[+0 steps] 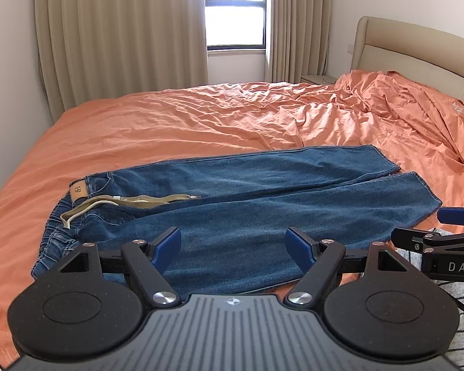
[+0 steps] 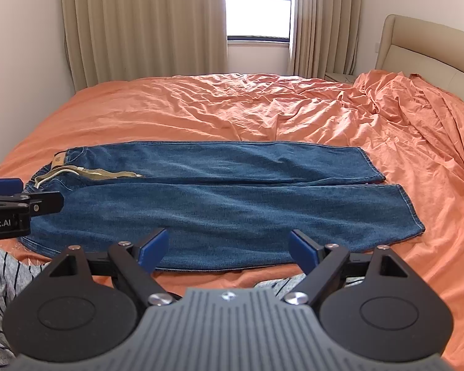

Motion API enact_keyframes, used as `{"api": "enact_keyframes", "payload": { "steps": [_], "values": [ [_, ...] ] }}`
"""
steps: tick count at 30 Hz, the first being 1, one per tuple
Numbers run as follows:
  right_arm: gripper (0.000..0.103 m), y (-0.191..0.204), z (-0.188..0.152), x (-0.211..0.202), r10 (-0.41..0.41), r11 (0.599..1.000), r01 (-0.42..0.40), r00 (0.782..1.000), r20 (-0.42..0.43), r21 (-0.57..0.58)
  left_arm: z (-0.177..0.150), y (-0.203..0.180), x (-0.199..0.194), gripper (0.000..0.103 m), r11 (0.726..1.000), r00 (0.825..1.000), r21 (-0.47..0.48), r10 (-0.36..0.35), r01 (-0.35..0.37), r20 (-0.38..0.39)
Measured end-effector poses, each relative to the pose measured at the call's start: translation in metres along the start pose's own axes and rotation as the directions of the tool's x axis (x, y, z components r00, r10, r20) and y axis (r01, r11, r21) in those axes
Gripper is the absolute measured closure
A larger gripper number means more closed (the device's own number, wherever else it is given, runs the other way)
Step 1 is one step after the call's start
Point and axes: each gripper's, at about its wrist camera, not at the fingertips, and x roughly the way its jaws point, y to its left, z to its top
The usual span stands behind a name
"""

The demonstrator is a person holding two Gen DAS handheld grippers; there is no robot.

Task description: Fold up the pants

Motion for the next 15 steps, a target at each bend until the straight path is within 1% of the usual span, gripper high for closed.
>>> {"api": "enact_keyframes", "payload": {
  "steps": [15],
  "values": [
    [0.022, 0.0021, -0.0012, 0.0052, 0.005, 1.0, -0.005, 1.0, -0.017, 0.001, -0.0033, 0.0026, 0.0005, 0.013, 1.0, 1.0, -0.007, 0.003, -0.003, -0.009]
  ]
}}
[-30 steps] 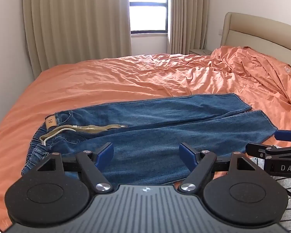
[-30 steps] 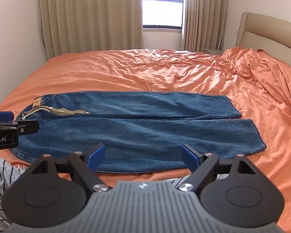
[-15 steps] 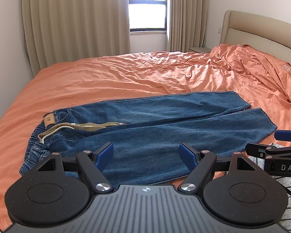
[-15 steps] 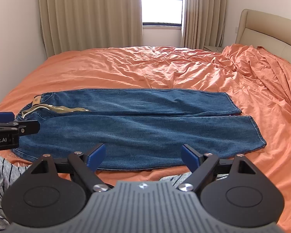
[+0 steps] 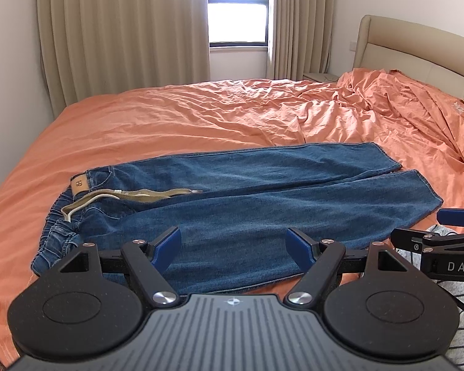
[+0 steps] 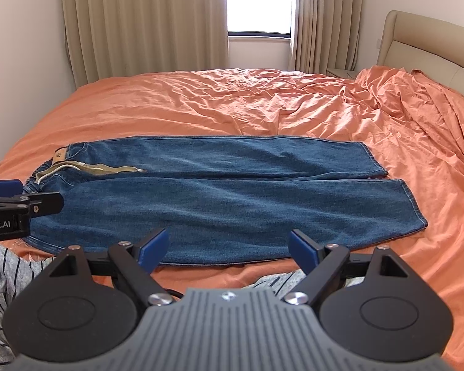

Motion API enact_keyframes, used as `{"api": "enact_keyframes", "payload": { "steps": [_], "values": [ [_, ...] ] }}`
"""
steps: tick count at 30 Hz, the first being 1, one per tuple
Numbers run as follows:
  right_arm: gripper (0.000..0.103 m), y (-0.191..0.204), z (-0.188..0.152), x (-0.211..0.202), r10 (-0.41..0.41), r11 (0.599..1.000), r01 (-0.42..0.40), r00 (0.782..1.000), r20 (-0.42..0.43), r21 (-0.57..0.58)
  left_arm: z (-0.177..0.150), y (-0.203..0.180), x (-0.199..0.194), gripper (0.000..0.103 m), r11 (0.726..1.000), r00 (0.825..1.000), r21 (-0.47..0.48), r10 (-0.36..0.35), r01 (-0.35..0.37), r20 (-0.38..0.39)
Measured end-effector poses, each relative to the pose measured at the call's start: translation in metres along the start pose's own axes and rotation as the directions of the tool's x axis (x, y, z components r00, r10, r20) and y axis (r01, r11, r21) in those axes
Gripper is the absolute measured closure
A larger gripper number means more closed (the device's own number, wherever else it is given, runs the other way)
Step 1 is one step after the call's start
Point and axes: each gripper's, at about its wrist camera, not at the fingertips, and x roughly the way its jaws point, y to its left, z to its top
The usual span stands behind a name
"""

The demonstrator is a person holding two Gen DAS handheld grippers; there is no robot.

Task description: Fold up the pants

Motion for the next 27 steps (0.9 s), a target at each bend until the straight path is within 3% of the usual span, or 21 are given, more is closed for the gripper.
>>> {"api": "enact_keyframes", "payload": {
  "steps": [27],
  "values": [
    [0.022, -0.0016, -0.0048, 0.0035, 0.011, 1.0, -0.011, 1.0, -0.003, 0.007, -0.0075, 0.0073, 0.0002, 0.013, 1.0, 1.0, -0.016, 0.003, -0.003, -0.012]
  ]
}}
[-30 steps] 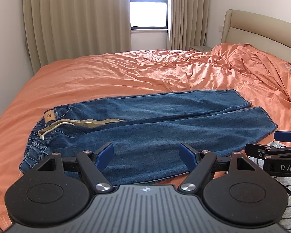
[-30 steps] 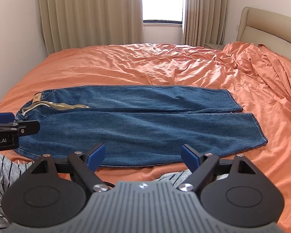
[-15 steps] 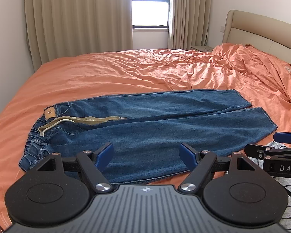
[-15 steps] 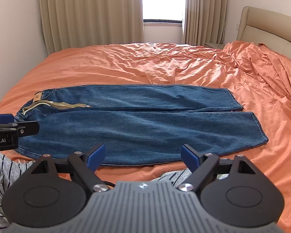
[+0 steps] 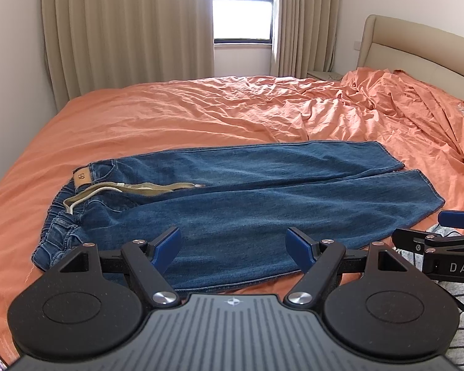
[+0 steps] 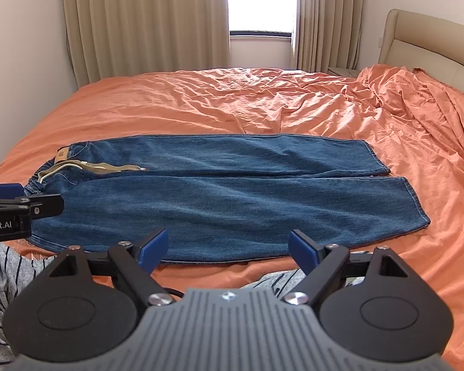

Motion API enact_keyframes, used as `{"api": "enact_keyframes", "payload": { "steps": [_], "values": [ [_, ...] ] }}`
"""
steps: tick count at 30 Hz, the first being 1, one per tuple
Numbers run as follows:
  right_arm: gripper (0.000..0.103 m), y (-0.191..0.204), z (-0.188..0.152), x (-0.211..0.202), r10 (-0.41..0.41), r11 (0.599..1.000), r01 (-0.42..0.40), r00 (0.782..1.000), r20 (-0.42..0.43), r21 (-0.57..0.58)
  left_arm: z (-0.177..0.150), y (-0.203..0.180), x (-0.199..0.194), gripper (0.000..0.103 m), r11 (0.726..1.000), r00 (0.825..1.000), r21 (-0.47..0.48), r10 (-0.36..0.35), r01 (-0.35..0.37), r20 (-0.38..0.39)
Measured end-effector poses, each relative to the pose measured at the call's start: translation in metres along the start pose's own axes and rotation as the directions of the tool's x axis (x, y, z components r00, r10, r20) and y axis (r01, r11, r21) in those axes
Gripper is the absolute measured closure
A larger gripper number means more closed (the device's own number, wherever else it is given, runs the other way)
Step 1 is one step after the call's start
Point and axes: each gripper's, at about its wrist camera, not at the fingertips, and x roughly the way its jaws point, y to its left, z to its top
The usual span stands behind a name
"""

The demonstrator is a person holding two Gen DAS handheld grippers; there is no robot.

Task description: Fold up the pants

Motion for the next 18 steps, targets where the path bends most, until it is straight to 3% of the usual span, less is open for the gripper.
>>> {"api": "enact_keyframes", "payload": {
  "steps": [18],
  "values": [
    [0.022, 0.0004, -0.0014, 0.0005, 0.005, 1.0, -0.005, 1.0, -0.001, -0.005, 0.0024, 0.0016, 0.0007, 0.013, 1.0, 1.0, -0.002, -0.003, 0.003, -0.001]
  ]
}}
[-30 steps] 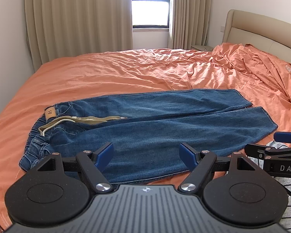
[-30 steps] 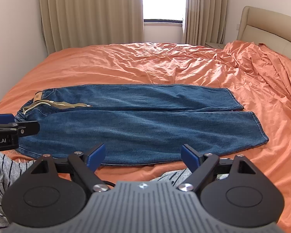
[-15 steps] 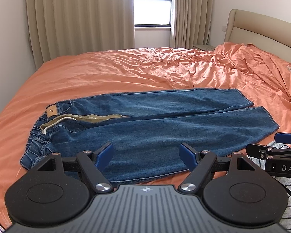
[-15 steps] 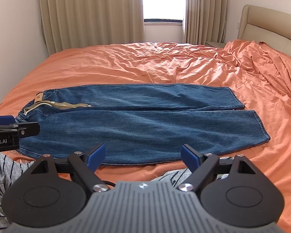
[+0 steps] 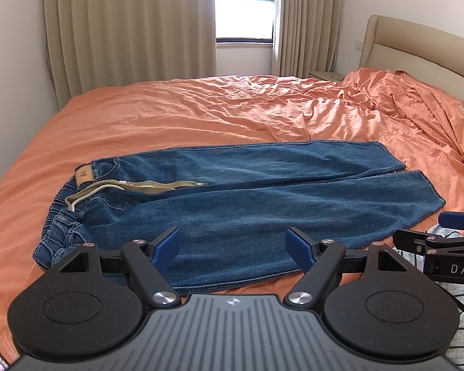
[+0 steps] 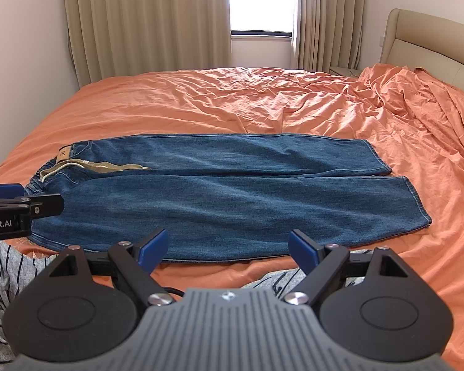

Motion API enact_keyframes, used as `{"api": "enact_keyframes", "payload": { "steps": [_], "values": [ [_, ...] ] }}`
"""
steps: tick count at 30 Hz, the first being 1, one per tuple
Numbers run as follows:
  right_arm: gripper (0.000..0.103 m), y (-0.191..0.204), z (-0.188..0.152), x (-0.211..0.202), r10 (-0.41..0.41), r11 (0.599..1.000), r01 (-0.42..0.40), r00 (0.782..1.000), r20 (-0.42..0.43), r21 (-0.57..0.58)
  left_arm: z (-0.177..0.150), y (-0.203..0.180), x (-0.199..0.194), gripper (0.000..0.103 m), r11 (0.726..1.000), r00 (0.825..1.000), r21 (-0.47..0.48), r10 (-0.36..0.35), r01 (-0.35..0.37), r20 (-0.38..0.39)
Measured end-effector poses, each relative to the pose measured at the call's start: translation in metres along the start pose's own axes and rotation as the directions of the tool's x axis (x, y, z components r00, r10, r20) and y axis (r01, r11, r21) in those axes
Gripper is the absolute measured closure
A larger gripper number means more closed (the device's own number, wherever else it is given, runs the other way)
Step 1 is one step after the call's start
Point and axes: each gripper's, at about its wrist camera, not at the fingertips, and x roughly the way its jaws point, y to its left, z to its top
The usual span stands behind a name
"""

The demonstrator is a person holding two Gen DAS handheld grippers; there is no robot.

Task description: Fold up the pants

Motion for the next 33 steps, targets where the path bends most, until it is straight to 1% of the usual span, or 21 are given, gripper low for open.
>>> {"api": "enact_keyframes", "payload": {
  "steps": [9, 12, 13, 16, 19, 21, 22, 23, 25, 26, 27, 29, 30, 32, 33],
  "values": [
    [0.022, 0.001, 0.0, 0.001, -0.001, 1.0, 0.001, 1.0, -0.002, -0.018, -0.001, 0.002, 0.0, 0.013, 1.0, 1.0, 0.007, -0.001, 0.001, -0.005],
    [0.022, -0.008, 0.007, 0.002, 0.009, 0.999, -0.009, 1.0, -0.008, -0.04, -0.001, 0.011, 0.0, 0.014, 0.999, 1.0, 0.044, 0.002, -0.002, -0.001],
    [0.022, -0.013, 0.01, 0.002, 0.01, 0.999, -0.01, 1.0, 0.001, -0.044, -0.001, 0.015, -0.001, 0.016, 0.998, 1.0, 0.063, 0.001, -0.001, -0.002],
    [0.022, -0.034, 0.022, 0.0, 0.007, 0.999, -0.006, 1.0, 0.019, -0.053, 0.002, 0.037, 0.0, 0.023, 0.994, 1.0, 0.108, 0.014, -0.011, -0.02],
    [0.023, -0.061, 0.038, -0.002, 0.018, 0.997, -0.018, 1.0, 0.009, -0.073, 0.009, 0.073, 0.004, 0.025, 0.989, 0.997, 0.135, 0.061, -0.055, -0.044],
    [0.028, -0.08, 0.053, -0.003, 0.017, 0.995, -0.019, 1.0, -0.017, -0.096, 0.015, 0.102, 0.008, 0.025, 0.987, 0.992, 0.133, 0.102, -0.092, -0.071],
    [0.033, -0.09, 0.06, -0.005, 0.011, 0.994, -0.014, 1.0, -0.027, -0.106, 0.018, 0.117, 0.01, 0.025, 0.986, 0.99, 0.133, 0.116, -0.105, -0.081],
    [0.036, -0.098, 0.068, -0.006, 0.003, 0.993, -0.007, 0.999, -0.036, -0.12, 0.02, 0.13, 0.011, 0.025, 0.984, 0.988, 0.143, 0.124, -0.11, -0.095],
    [0.04, -0.118, 0.084, -0.006, -0.03, 0.983, 0.017, 0.998, -0.064, -0.183, 0.023, 0.149, 0.015, 0.025, 0.977, 0.984, 0.188, 0.122, -0.097, -0.127],
    [0.046, -0.126, 0.091, -0.005, -0.053, 0.975, 0.035, 0.996, -0.076, -0.218, 0.024, 0.156, 0.017, 0.025, 0.97, 0.983, 0.226, 0.122, -0.089, -0.136],
    [0.047, -0.137, 0.098, -0.002, -0.076, 0.966, 0.05, 0.993, -0.093, -0.253, 0.023, 0.161, 0.019, 0.025, 0.96, 0.982, 0.268, 0.12, -0.078, -0.144],
    [0.051, -0.155, 0.109, 0.006, -0.125, 0.95, 0.08, 0.983, -0.131, -0.301, 0.019, 0.168, 0.026, 0.025, 0.922, 0.977, 0.383, 0.131, -0.056, -0.171],
    [0.052, -0.169, 0.114, 0.012, -0.148, 0.944, 0.092, 0.977, -0.157, -0.316, 0.016, 0.169, 0.032, 0.025, 0.899, 0.97, 0.435, 0.151, -0.054, -0.192],
    [0.059, -0.194, 0.122, 0.023, -0.199, 0.941, 0.126, 0.957, -0.211, -0.316, 0.005, 0.175, 0.049, 0.025, 0.837, 0.952, 0.546, 0.2, -0.042, -0.232],
    [0.061, -0.207, 0.125, 0.029, -0.221, 0.939, 0.139, 0.946, -0.239, -0.316, -0.001, 0.175, 0.057, 0.025, 0.806, 0.943, 0.591, 0.218, -0.03, -0.25]
  ]
}}
